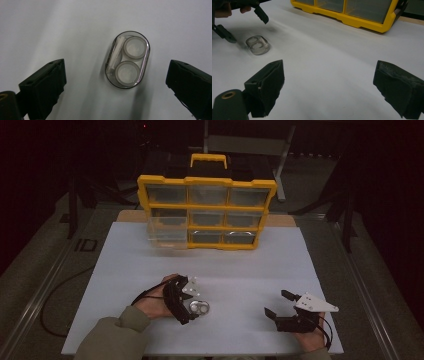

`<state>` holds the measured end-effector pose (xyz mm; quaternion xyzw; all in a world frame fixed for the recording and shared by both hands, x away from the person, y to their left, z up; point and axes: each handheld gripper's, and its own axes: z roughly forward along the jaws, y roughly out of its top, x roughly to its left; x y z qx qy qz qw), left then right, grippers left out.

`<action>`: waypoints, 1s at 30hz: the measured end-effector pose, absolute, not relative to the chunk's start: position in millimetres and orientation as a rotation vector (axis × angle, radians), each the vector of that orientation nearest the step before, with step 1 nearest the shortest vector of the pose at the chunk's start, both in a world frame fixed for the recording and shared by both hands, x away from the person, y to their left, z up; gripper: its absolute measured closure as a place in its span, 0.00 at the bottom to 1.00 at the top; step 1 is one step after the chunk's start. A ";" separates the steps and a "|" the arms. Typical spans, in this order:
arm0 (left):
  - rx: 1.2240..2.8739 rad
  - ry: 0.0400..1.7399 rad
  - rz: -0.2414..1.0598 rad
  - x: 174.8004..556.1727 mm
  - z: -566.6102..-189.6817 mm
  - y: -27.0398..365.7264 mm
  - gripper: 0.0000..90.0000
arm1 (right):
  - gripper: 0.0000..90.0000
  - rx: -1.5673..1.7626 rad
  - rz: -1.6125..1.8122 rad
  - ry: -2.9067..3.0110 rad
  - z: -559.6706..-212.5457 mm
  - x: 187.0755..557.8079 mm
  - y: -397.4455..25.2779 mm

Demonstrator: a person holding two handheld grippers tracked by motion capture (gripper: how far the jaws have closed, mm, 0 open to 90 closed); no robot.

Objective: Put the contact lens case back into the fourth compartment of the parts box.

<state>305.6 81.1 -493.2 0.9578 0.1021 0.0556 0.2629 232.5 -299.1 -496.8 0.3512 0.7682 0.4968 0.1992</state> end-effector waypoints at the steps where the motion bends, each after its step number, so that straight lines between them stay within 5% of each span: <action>1: 2.598 0.271 0.151 305.5 -493.7 80.2 0.06 | 0.11 0.983 1.388 2.148 -496.8 232.6 -299.1; 19: 2.661 0.171 0.066 307.1 -506.3 68.4 0.45 | 0.11 0.983 1.371 2.160 -498.1 232.8 -297.5; 30: 2.672 0.158 0.028 310.3 -504.5 71.4 0.55 | 0.11 0.985 1.374 2.158 -498.2 232.7 -297.9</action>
